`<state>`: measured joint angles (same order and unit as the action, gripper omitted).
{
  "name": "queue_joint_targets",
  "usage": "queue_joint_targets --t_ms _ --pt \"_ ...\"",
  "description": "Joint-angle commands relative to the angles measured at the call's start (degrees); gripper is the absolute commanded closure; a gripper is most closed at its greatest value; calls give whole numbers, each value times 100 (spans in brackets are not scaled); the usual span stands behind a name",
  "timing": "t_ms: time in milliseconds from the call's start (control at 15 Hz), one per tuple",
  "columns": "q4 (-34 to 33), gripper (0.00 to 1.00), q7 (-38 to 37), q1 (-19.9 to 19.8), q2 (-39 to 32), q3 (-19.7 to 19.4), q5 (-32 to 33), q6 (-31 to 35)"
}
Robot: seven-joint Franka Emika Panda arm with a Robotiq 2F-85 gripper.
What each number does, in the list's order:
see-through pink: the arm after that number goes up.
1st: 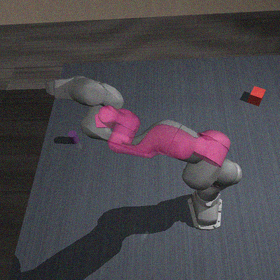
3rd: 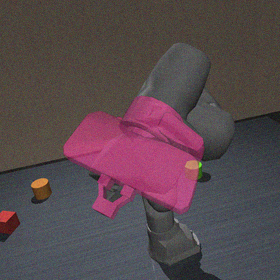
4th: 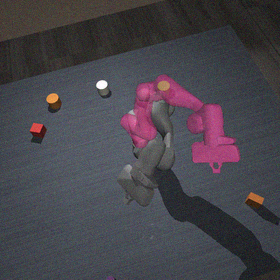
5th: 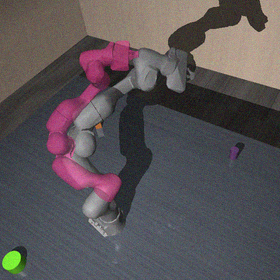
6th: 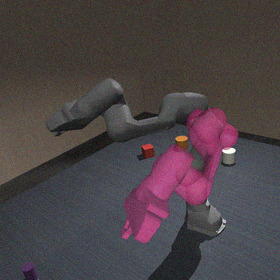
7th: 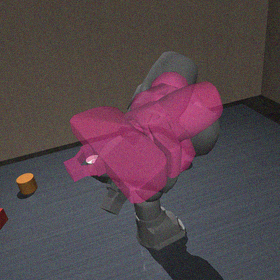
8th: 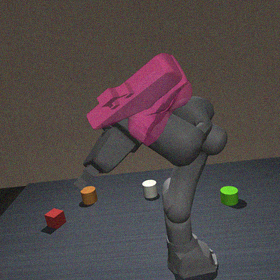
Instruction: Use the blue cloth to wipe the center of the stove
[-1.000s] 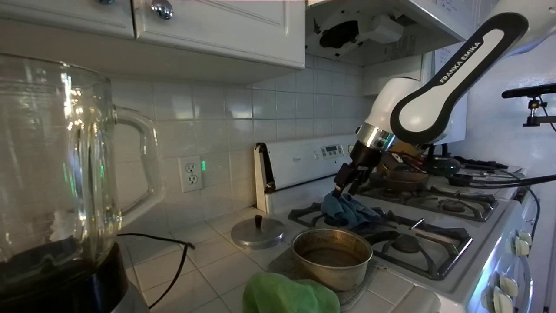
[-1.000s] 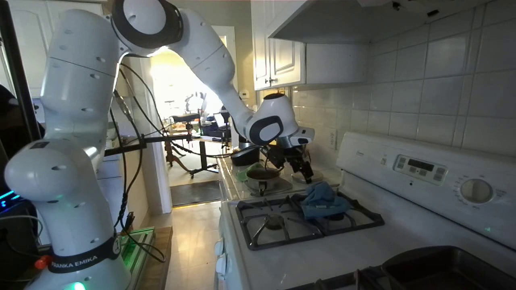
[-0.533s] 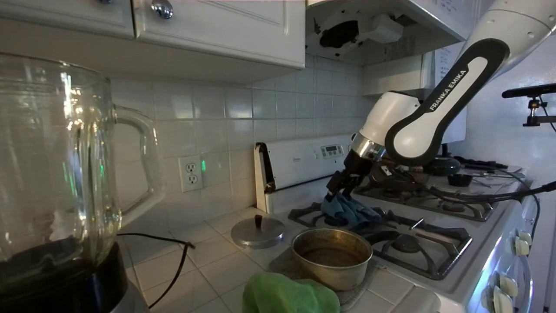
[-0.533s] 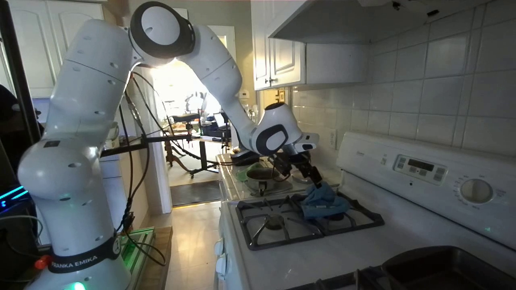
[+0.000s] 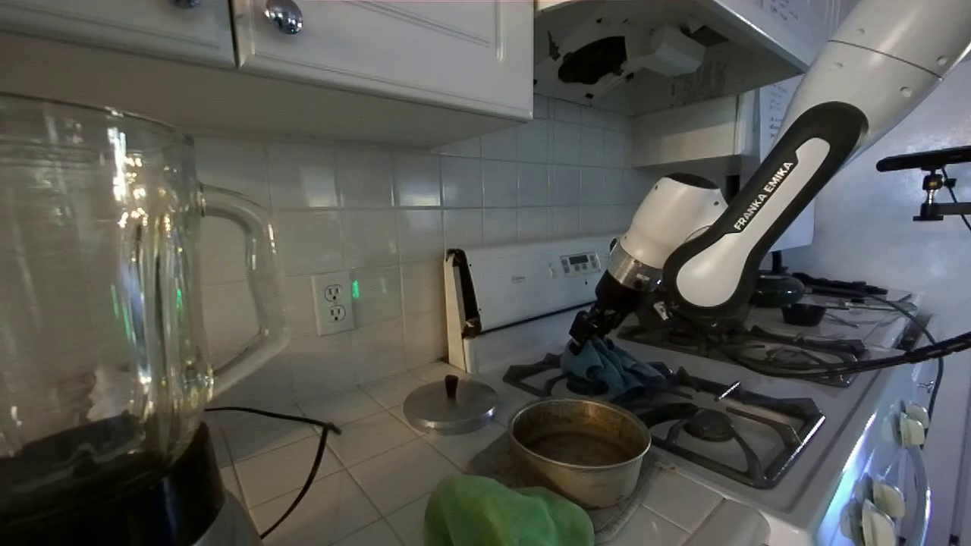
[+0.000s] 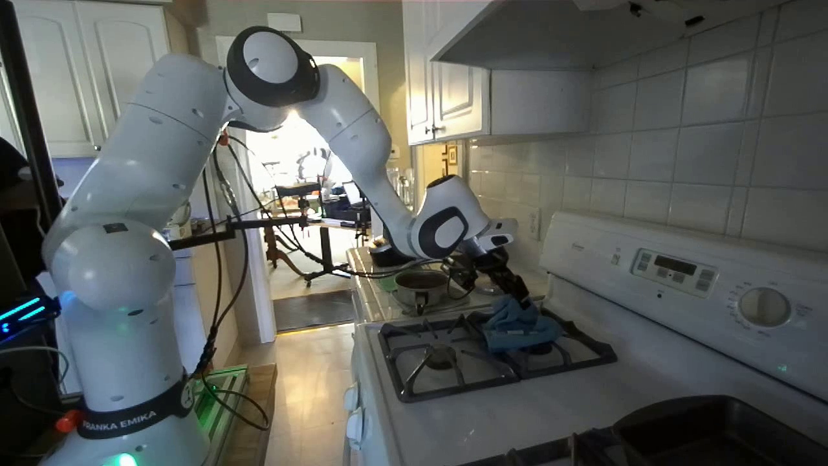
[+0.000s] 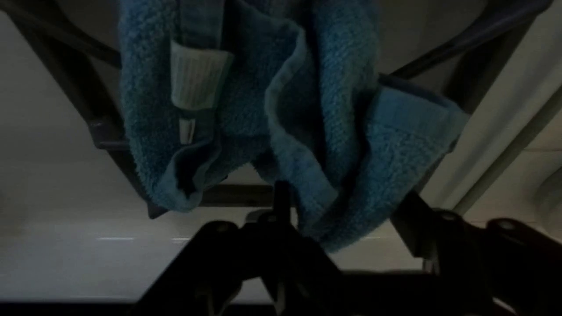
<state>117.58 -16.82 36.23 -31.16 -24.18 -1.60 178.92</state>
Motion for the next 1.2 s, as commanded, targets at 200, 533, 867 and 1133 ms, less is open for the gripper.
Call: queue_joint_targets --t_ms 200,533,867,1133 --pt "-309 92 -783 1526 -783 -2344 -40 -196" --pt "-381 98 -1114 1887 -1194 -3292 -59 -969" --pt "-576 98 -1427 1769 -1376 -3559 104 -1782" --pt "-719 98 -2049 1841 -1637 -3980 81 -2019"
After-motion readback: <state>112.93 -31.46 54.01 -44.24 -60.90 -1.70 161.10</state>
